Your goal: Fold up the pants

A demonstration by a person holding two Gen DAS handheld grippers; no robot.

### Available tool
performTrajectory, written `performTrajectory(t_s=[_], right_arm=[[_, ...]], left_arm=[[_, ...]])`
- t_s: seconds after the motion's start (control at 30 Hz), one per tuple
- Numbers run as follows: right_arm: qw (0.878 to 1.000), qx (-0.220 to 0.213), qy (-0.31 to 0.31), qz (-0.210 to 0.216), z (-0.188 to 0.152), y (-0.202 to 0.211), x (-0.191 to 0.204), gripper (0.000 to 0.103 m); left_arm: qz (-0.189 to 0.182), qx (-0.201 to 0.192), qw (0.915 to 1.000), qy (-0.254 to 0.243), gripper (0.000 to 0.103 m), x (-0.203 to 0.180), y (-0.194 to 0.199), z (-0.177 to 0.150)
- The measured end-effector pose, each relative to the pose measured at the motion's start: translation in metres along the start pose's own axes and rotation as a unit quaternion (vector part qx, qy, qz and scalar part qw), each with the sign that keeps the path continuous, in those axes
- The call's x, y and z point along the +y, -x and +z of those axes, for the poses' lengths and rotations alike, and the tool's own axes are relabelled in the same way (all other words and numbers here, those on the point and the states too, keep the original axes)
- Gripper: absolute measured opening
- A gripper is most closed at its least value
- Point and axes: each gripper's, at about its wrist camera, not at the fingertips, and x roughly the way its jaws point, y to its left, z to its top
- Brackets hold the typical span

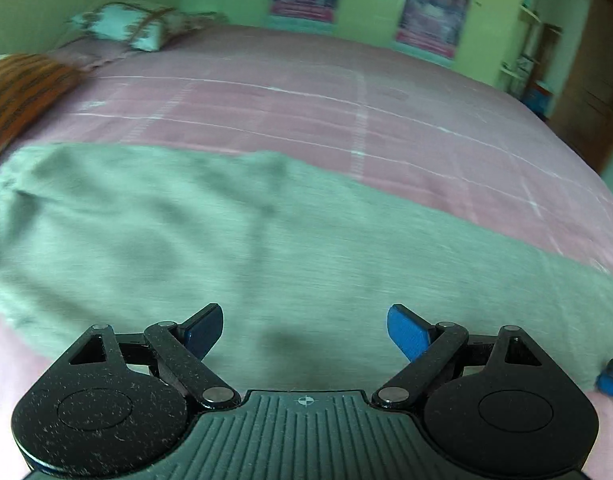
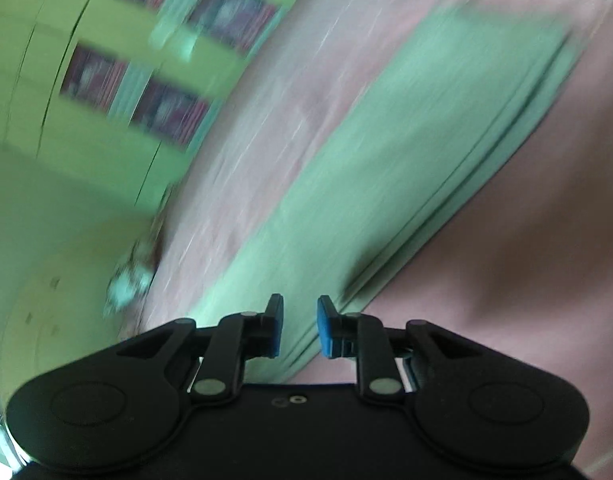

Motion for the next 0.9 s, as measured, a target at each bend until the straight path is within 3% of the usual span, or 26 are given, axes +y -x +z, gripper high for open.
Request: performTrajectory(t_s=[0.23,0.4,0.47,0.5,0.7,0.8,0.9], right_arm=[[0.998,0.059,-0.027,0.015,-0.027,-0.045,0.019,0.012],[0.996,0.075,-0.05,0.011,-0.031,-0.056,0.018,0.011],[0.996,0.072,-0.059,0.012,-0.032,-0.058,0.015,0.009],[0.996,0.067,-0.059,0.011,-0.032,-0.058,0.016,0.0],[0.999,0.039,-0.014,0.008,-0.047,-0.036,0.025,0.0],[0.999,0.038,-0.029,-0.023,-0.047,-0.035,0.003,0.0],[0.999,0.031,-0.04,-0.01,-0.04,-0.023,-0.003,0.0]], left_arm=[[0.012,-0.001,0.9996,0.025,0.089,0.05,0.005,-0.014],[0.01,-0.006,0.9998,0.018,0.089,0.052,0.005,-0.021],[0.007,-0.005,0.9998,0.02,0.089,0.053,0.005,-0.02],[0.006,-0.005,0.9998,0.019,0.089,0.052,0.005,-0.02],[0.007,-0.008,0.9999,0.009,0.089,0.05,0.014,-0.022],[0.006,-0.005,1.0,-0.001,0.089,0.042,0.015,-0.023],[0.002,-0.007,1.0,-0.004,0.089,0.035,0.016,-0.021]])
